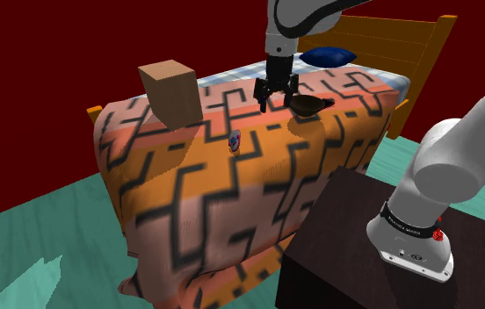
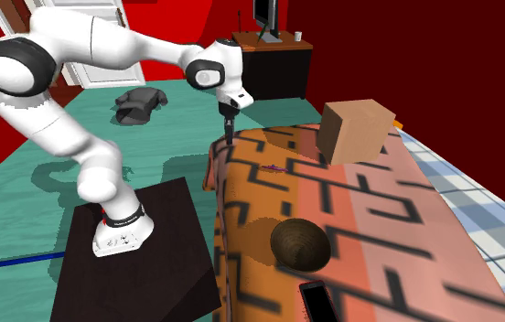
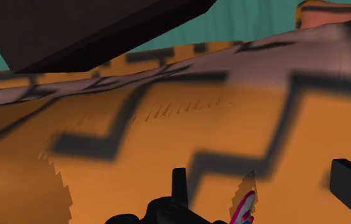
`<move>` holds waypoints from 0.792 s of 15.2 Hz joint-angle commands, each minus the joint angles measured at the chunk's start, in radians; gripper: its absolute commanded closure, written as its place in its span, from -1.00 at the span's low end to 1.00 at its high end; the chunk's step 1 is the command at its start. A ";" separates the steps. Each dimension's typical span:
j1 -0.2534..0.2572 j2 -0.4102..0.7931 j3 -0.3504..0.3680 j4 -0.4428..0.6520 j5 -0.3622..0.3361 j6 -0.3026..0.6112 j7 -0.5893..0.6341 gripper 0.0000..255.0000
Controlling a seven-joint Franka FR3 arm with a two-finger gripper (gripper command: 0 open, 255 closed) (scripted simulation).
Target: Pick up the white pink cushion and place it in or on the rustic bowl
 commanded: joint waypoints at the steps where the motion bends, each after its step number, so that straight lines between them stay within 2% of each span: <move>1: -0.005 0.070 0.007 0.029 -0.001 0.042 0.035 -1.00; 12: -0.028 0.488 0.001 0.289 -0.025 0.194 0.195 -1.00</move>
